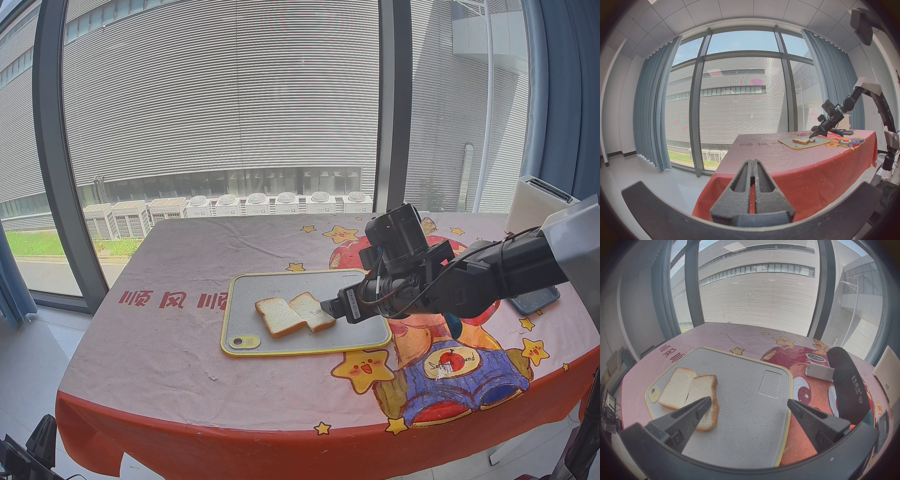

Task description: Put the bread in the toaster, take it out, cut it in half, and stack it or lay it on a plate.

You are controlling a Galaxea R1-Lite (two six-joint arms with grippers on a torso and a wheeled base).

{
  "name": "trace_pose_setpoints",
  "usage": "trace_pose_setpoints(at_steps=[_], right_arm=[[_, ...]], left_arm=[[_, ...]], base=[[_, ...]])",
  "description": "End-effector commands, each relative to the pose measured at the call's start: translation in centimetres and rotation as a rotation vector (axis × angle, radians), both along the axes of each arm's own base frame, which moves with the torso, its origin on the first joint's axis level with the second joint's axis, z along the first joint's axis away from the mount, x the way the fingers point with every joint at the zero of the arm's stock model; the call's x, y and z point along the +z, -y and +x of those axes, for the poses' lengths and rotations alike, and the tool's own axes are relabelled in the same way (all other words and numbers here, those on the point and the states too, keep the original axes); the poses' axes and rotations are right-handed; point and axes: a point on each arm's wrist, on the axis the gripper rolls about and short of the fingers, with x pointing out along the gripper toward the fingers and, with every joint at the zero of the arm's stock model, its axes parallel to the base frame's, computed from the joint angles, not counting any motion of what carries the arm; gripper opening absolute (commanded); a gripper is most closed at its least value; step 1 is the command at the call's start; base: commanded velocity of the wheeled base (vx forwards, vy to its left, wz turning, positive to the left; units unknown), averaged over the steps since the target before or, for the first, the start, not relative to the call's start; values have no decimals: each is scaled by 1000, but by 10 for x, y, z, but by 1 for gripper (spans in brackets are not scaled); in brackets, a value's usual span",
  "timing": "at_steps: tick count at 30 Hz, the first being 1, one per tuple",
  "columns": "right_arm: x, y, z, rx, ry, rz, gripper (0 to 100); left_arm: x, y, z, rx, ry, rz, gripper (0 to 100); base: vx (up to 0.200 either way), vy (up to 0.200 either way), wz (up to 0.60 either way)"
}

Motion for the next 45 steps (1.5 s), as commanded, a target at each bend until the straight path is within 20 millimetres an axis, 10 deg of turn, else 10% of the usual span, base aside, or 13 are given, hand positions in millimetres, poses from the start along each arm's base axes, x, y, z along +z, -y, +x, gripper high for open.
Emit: trace_pose_setpoints(at_steps=[1, 26, 27, 45], right_arm=[[-5, -3, 1, 4, -8, -5, 100], [-16, -7, 1, 10, -2, -3, 100], [-17, -7, 1, 11, -4, -6, 0], [7, -6, -12, 22, 37, 34, 0]], left_arm=[[-5, 0, 0, -1, 0, 0, 0], [-5, 0, 0, -1, 0, 0, 0], [-5, 0, 0, 1, 0, 0, 0], [-5, 0, 0, -1, 0, -2, 0]], base=[[0, 0, 0], [0, 0, 0], [0, 0, 0], [0, 0, 0]])
